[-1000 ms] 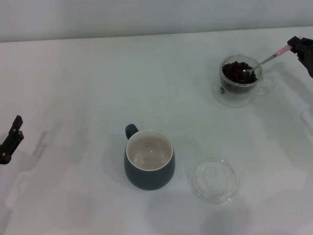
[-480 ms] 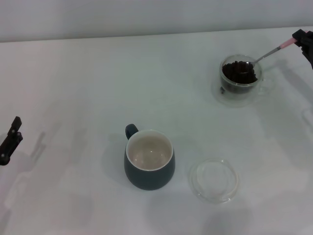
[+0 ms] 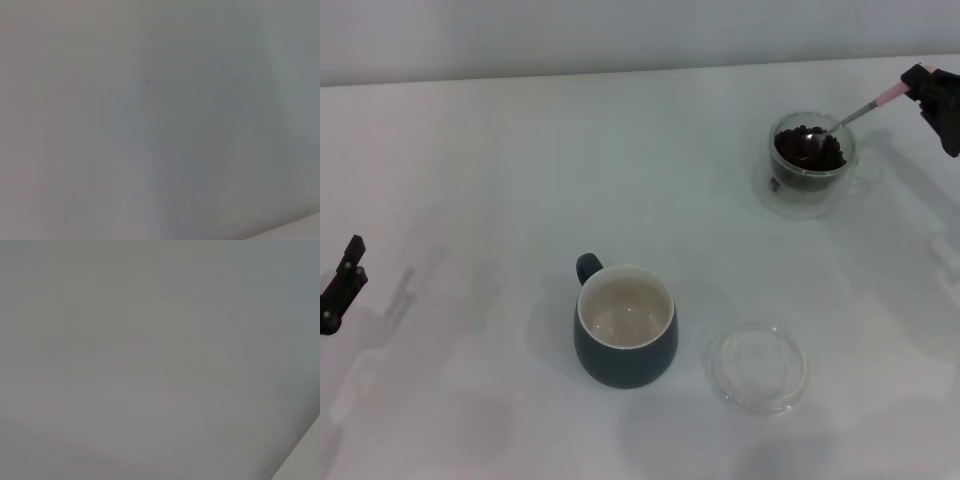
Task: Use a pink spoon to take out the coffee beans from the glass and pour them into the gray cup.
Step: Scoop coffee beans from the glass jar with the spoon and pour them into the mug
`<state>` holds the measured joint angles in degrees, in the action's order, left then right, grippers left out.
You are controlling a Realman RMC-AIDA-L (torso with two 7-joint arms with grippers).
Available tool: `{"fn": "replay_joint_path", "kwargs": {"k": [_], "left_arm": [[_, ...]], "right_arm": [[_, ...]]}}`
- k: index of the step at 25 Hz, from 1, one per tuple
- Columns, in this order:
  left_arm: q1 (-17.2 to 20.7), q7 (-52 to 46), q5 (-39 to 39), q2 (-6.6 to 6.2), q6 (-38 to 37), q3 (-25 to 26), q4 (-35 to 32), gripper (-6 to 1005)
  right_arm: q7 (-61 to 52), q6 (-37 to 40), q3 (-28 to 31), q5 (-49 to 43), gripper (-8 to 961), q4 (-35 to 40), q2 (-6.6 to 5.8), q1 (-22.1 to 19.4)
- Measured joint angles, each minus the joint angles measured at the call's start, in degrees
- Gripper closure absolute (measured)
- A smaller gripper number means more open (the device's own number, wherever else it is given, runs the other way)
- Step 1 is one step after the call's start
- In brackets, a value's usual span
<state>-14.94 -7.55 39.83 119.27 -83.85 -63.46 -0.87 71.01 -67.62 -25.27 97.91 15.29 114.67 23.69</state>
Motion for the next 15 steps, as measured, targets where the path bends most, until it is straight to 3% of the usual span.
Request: {"fn": "replay_joint_path", "kwargs": {"k": [15], "left_arm": [[0.0, 0.0, 0.2, 0.01, 0.1, -0.1, 0.3, 237]], "right_arm": [[1.8, -5.3, -5.9, -0.1, 808, -1.9, 0.43, 0.5]]}}
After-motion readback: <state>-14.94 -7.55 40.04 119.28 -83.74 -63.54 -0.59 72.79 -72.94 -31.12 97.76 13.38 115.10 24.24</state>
